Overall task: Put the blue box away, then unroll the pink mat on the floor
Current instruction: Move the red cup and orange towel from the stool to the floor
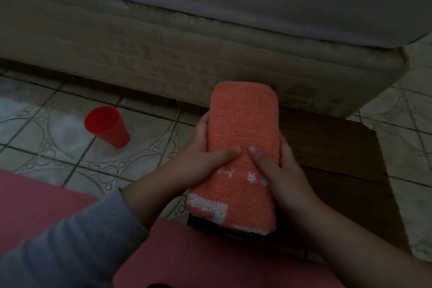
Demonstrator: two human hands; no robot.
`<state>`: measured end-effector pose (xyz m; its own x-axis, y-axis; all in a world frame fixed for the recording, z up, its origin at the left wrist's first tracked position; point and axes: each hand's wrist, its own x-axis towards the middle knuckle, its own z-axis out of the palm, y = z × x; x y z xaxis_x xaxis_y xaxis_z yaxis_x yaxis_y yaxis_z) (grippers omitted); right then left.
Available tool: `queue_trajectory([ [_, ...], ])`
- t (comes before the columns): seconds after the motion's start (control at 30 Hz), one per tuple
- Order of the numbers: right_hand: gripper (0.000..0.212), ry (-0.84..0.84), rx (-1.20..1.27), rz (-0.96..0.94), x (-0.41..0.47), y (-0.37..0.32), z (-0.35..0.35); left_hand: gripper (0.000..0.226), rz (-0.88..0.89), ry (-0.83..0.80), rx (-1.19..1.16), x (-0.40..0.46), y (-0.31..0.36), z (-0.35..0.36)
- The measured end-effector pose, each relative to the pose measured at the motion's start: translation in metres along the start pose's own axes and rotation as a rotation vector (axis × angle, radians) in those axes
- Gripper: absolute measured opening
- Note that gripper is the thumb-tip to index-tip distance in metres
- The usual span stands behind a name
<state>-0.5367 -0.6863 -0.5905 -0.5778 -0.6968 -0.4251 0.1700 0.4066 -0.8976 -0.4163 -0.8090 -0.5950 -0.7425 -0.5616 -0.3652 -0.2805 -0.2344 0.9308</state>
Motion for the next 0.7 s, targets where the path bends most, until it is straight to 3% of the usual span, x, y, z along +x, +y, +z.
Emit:
queue_trajectory([
  [0.1, 0.089, 0.021, 0.030, -0.014, 0.000, 0.001, 0.003, 0.101, 0.000, 0.003, -0.005, -0.001, 0.001, 0.002],
  [0.37, 0.086, 0.078, 0.040, -0.021, -0.007, 0.003, 0.009, 0.102, -0.046, -0.028, -0.048, -0.008, -0.001, -0.001],
  [0.5, 0.092, 0.095, -0.007, 0.012, -0.007, 0.000, 0.010, 0.098, -0.059, 0.065, -0.041, -0.009, -0.003, 0.000],
  [0.63, 0.073, 0.100, -0.036, 0.019, -0.007, -0.002, 0.018, 0.085, -0.053, 0.045, -0.095, -0.010, -0.004, -0.002],
  [0.7, 0.074, 0.088, -0.058, 0.011, -0.006, -0.004, 0.025, 0.084, -0.041, 0.060, -0.108, -0.012, -0.006, -0.009],
])
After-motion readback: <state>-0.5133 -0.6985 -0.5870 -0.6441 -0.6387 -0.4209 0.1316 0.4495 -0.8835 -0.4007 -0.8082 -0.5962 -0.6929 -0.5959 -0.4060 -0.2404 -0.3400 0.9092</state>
